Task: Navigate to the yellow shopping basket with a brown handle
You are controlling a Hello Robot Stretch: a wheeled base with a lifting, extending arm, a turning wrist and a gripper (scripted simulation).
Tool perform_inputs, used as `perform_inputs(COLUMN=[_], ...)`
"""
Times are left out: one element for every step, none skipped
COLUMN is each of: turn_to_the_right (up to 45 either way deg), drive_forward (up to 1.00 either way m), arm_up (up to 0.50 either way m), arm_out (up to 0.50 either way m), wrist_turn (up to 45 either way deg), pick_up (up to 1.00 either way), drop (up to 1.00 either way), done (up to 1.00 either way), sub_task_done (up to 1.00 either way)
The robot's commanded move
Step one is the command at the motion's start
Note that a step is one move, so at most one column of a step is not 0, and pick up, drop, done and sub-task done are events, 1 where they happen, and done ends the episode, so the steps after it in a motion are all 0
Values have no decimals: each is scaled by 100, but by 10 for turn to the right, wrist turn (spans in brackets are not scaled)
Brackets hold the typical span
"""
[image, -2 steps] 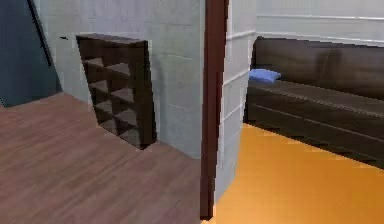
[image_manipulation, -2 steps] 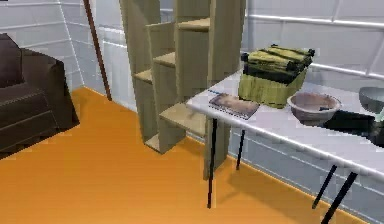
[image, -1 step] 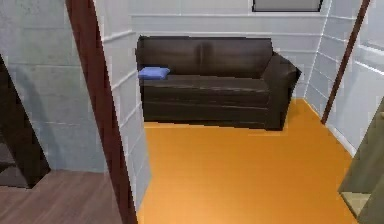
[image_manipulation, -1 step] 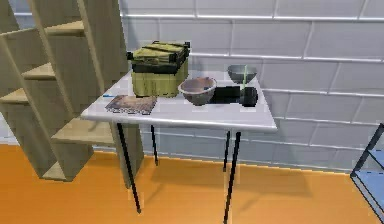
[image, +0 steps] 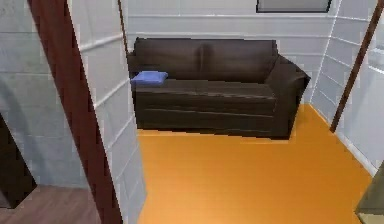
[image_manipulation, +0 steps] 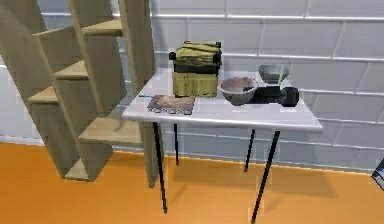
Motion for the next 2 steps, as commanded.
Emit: perform_inputs(turn_to_the_right=[30,0], drive_forward=[0,100], arm_up=[0,0], arm_out=[0,0], wrist_turn=[0,0], pick_up=[0,0], drop=[0,0], done=[0,0], sub_task_done=[0,0])
